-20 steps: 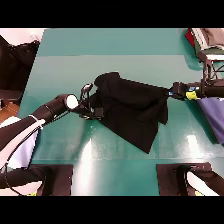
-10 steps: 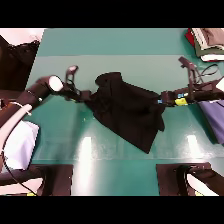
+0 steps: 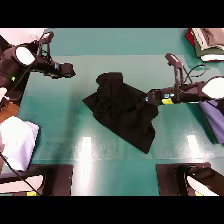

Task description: Fold the shirts.

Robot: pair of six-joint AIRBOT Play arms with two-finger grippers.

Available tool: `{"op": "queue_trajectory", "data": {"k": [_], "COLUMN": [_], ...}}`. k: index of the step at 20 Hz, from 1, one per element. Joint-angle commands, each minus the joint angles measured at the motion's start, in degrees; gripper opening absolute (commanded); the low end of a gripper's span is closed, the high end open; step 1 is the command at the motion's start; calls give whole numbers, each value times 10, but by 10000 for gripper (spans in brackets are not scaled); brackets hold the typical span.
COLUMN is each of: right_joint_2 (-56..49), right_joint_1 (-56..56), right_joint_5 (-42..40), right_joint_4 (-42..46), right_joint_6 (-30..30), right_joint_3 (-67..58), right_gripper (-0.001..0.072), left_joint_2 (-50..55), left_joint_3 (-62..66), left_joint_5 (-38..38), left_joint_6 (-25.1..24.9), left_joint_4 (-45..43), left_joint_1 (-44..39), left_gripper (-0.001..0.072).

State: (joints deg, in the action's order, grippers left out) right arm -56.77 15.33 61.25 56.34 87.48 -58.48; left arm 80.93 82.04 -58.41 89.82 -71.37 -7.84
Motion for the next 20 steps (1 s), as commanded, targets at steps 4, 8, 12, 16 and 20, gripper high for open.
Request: {"op": "queue_trajectory", "data": {"k": [4, 8, 12, 16, 20], "right_joint_2": [0, 0, 0, 0, 0], "right_joint_1": [-65, -66, -66, -66, -61], "right_joint_5": [19, 19, 20, 24, 57], "right_joint_4": [5, 8, 8, 7, 3], "right_joint_6": [5, 5, 5, 5, 6], "right_joint_3": [0, 0, 0, 0, 0], "right_gripper": [25, 26, 25, 25, 25], "left_joint_2": [15, 19, 40, 66, 65], "left_joint_3": [-100, -185, -193, -193, -172], "left_joint_5": [-70, -6, 35, 39, 65], "left_joint_6": [-77, -103, -88, -86, -105], "left_joint_4": [129, 125, 114, 118, 91], "left_joint_1": [-16, -100, -144, -148, -141], "left_gripper": [552, 679, 705, 600, 22]}}
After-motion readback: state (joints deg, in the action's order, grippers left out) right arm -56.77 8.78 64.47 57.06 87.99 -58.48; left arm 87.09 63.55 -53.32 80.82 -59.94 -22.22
